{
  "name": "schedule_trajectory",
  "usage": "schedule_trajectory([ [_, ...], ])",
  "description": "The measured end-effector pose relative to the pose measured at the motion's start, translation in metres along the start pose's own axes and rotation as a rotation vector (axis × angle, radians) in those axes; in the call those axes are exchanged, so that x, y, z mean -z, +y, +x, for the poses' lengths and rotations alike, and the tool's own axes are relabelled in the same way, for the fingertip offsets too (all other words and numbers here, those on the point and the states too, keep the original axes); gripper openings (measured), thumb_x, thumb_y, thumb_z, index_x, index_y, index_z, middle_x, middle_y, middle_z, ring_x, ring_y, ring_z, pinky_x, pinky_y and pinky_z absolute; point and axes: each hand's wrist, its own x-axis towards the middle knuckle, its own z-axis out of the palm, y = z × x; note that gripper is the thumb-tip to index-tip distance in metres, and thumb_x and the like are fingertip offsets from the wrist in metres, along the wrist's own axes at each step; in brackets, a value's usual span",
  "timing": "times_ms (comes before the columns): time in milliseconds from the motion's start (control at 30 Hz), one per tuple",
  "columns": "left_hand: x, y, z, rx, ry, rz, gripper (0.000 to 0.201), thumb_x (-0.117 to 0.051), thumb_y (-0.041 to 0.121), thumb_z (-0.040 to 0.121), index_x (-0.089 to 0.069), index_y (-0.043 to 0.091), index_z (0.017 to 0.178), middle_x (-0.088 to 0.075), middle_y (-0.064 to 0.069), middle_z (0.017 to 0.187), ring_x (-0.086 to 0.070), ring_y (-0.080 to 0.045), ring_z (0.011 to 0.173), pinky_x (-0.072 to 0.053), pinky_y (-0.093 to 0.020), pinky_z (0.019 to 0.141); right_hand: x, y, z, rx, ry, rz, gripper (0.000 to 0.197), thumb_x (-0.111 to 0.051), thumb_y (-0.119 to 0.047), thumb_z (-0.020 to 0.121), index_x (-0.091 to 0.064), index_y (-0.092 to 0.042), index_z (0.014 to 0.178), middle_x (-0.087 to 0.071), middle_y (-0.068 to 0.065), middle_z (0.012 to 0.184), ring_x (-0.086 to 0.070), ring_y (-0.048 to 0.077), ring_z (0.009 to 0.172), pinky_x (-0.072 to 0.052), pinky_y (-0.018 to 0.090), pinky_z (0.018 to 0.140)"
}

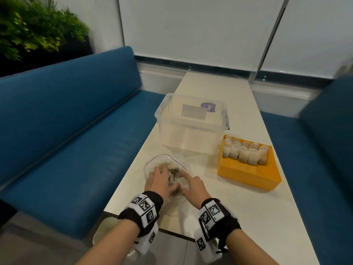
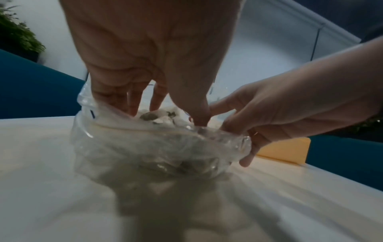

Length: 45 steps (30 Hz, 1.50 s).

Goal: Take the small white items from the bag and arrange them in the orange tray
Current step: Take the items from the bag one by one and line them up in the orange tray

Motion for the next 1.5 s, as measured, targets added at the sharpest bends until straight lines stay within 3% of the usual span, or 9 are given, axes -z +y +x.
schedule_trajectory([
  [167, -0.004, 0.002, 0.005, -0.045, -0.11, 0.124, 0.067, -0.058, 0.052, 0.088, -0.032, 0.024, 0.143, -0.04, -0.01, 0.14, -0.042, -0.03, 0.126, -0.039, -0.04, 0.101, 0.001, 0.004, 0.002, -0.034, -0.026, -0.018, 0.066, -0.052, -0.013, 0.089, -0.025, -0.033, 0.146, -0.049, 0.014, 0.128, -0.049, 0.029, 0.112, -0.037, 0.027, 0.092],
  [433, 0.004, 0.001, -0.012, -0.194, -0.017, -0.075, 0.026, -0.058, 0.022, 0.093, -0.058, 0.018, 0.119, -0.056, -0.007, 0.118, -0.056, -0.025, 0.108, -0.046, -0.035, 0.092, 0.0, 0.007, -0.008, -0.054, 0.002, -0.005, 0.067, -0.053, -0.017, 0.087, -0.026, -0.031, 0.147, -0.051, 0.013, 0.129, -0.049, 0.031, 0.118, -0.038, 0.028, 0.094],
  [633, 0.015, -0.003, -0.011, -0.189, 0.105, -0.46, 0.017, -0.063, 0.017, 0.091, -0.065, 0.018, 0.109, -0.06, 0.002, 0.101, -0.059, -0.015, 0.097, -0.04, -0.015, 0.081, 0.01, 0.006, -0.022, -0.03, 0.022, 0.006, 0.063, -0.054, -0.022, 0.089, -0.028, -0.028, 0.146, -0.049, 0.014, 0.131, -0.045, 0.029, 0.121, -0.036, 0.028, 0.098],
  [733, 0.03, -0.003, -0.01, -0.144, 0.17, -0.667, 0.012, -0.066, 0.017, 0.089, -0.069, 0.014, 0.1, -0.068, 0.002, 0.095, -0.06, -0.011, 0.089, -0.041, -0.004, 0.069, 0.024, -0.001, -0.032, -0.01, 0.025, 0.016, 0.061, -0.055, -0.024, 0.09, -0.029, -0.03, 0.145, -0.041, 0.015, 0.126, -0.047, 0.028, 0.114, -0.033, 0.021, 0.088],
  [933, 0.05, -0.002, -0.004, 0.083, 0.001, -1.217, 0.018, -0.063, 0.021, 0.093, -0.067, 0.008, 0.105, -0.07, -0.008, 0.099, -0.066, -0.024, 0.095, -0.055, -0.031, 0.078, 0.056, -0.018, -0.041, 0.076, 0.256, 0.116, 0.049, -0.059, -0.021, 0.09, -0.044, -0.029, 0.135, -0.039, 0.005, 0.122, -0.05, 0.021, 0.112, -0.041, 0.025, 0.098],
  [1100, 0.061, 0.007, -0.006, 0.217, -0.164, -1.548, 0.022, -0.055, 0.018, 0.097, -0.062, 0.003, 0.111, -0.068, -0.011, 0.098, -0.064, -0.021, 0.085, -0.055, -0.031, 0.064, 0.065, -0.04, -0.043, 0.153, 0.322, 0.268, 0.035, -0.06, -0.025, 0.091, -0.053, -0.026, 0.125, -0.052, 0.001, 0.112, -0.058, 0.007, 0.086, -0.044, 0.007, 0.067],
  [1267, 0.063, 0.016, -0.005, 0.26, -0.155, -1.615, 0.024, -0.054, 0.02, 0.098, -0.058, 0.006, 0.118, -0.067, -0.016, 0.107, -0.066, -0.027, 0.091, -0.055, -0.034, 0.071, 0.046, -0.056, -0.044, 0.085, 0.148, 0.532, 0.04, -0.068, -0.043, 0.081, -0.056, -0.027, 0.116, -0.067, 0.002, 0.098, -0.069, 0.015, 0.08, -0.053, 0.022, 0.062],
  [1367, 0.063, 0.019, -0.004, 0.263, -0.176, -1.675, 0.028, -0.056, 0.019, 0.098, -0.057, 0.003, 0.12, -0.066, -0.018, 0.11, -0.065, -0.031, 0.098, -0.057, -0.038, 0.079, 0.04, -0.06, -0.039, 0.09, 0.219, 0.635, 0.026, -0.069, -0.028, 0.082, -0.06, -0.019, 0.105, -0.069, 0.007, 0.092, -0.071, 0.018, 0.075, -0.055, 0.024, 0.06],
  [1500, 0.065, 0.023, -0.008, 0.258, -0.295, -1.738, 0.026, -0.055, 0.021, 0.096, -0.064, 0.0, 0.108, -0.071, -0.015, 0.092, -0.069, -0.02, 0.071, -0.055, -0.026, 0.054, 0.055, -0.059, -0.025, 0.119, 0.252, 0.67, 0.008, -0.062, -0.008, 0.086, -0.066, -0.008, 0.092, -0.07, 0.009, 0.084, -0.07, 0.02, 0.07, -0.057, 0.028, 0.061],
])
